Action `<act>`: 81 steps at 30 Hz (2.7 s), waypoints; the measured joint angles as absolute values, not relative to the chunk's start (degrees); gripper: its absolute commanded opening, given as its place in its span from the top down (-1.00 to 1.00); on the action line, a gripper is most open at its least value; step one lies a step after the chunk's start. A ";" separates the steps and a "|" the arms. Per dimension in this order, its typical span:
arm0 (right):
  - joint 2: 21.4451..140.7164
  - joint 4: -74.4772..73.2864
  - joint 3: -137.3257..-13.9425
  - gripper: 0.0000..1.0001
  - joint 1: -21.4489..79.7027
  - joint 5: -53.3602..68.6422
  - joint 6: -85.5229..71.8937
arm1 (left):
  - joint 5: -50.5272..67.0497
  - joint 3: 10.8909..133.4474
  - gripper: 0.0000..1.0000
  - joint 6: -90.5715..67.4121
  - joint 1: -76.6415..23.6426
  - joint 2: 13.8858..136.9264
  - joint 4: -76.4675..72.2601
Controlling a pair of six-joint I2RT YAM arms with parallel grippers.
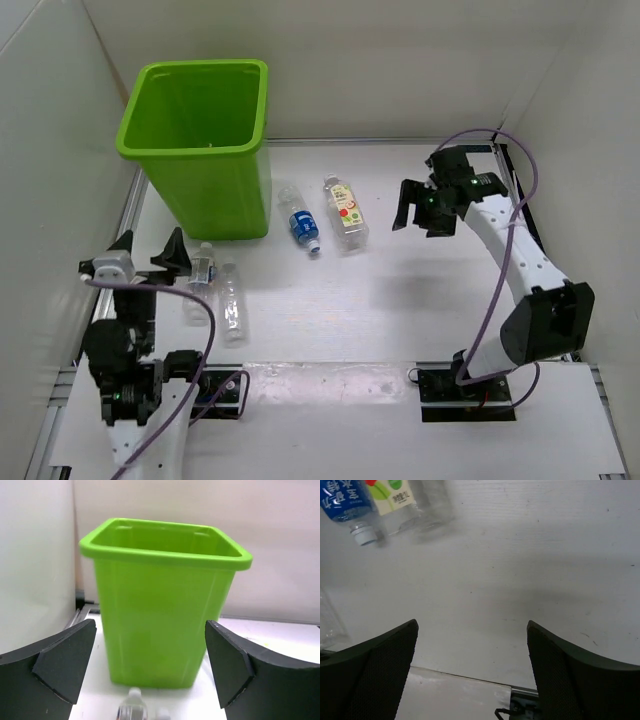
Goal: Put the plastic bottles in the bin
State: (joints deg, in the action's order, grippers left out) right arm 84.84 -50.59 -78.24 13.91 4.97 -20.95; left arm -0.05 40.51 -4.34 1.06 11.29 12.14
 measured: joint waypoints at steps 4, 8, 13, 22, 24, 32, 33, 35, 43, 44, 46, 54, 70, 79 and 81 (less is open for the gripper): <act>82.50 -56.99 -88.14 -0.81 22.92 -4.16 -21.96 | -7.75 47.42 -1.00 -5.15 -2.96 8.16 25.06; 80.29 -56.05 -96.16 -0.81 34.20 -12.71 -22.04 | -19.05 55.70 -1.00 -9.23 -5.89 9.23 41.01; 84.40 -56.93 -99.09 -0.81 28.67 -5.74 -21.54 | -26.20 63.40 -1.00 -12.84 -8.88 11.55 55.79; 113.16 -59.09 -111.79 -0.81 32.42 -5.85 -21.19 | -27.38 60.60 -1.00 -17.47 -12.03 15.66 63.24; 119.31 -60.01 -118.24 -0.81 33.47 -5.72 -20.93 | -27.55 60.60 -1.00 -17.82 -12.56 17.19 63.59; 136.07 -62.89 -139.33 -0.81 31.53 -3.86 -20.67 | -29.47 60.60 -1.00 -17.02 -13.47 19.77 64.77; 136.88 -63.13 -139.59 -0.81 31.09 -3.84 -20.78 | -29.65 60.62 -1.00 -16.88 -13.47 19.84 64.97; 138.04 -63.61 -139.59 -0.81 30.39 -3.86 -20.91 | -30.35 60.86 -1.00 -16.40 -13.50 20.27 65.73; 141.03 -64.45 -139.28 -0.81 28.32 -1.34 -20.78 | -33.65 61.01 -1.00 -15.44 -13.63 22.31 66.63; 141.58 -64.66 -139.31 -0.81 28.29 -0.86 -20.69 | -33.98 61.01 -1.00 -15.44 -13.63 22.50 66.72; 142.93 -65.19 -139.44 -0.81 28.58 0.23 -20.67 | -34.33 61.01 -1.00 -15.42 -13.63 22.83 66.87; 144.27 -67.11 -138.19 0.36 29.58 2.39 -21.80 | -36.25 61.04 -1.00 -15.59 -13.63 23.44 67.46; 115.46 -44.38 -133.32 1.00 21.67 11.60 -38.11 | -36.58 61.25 -1.00 -14.33 -13.65 24.34 68.77; 113.89 -21.54 -147.92 1.00 35.73 11.73 -39.88 | -34.26 61.25 -1.00 -14.31 -13.93 25.50 68.55; 114.65 -19.66 -148.83 1.00 39.79 9.41 -37.17 | -33.85 61.30 -1.00 -14.22 -14.13 25.54 68.60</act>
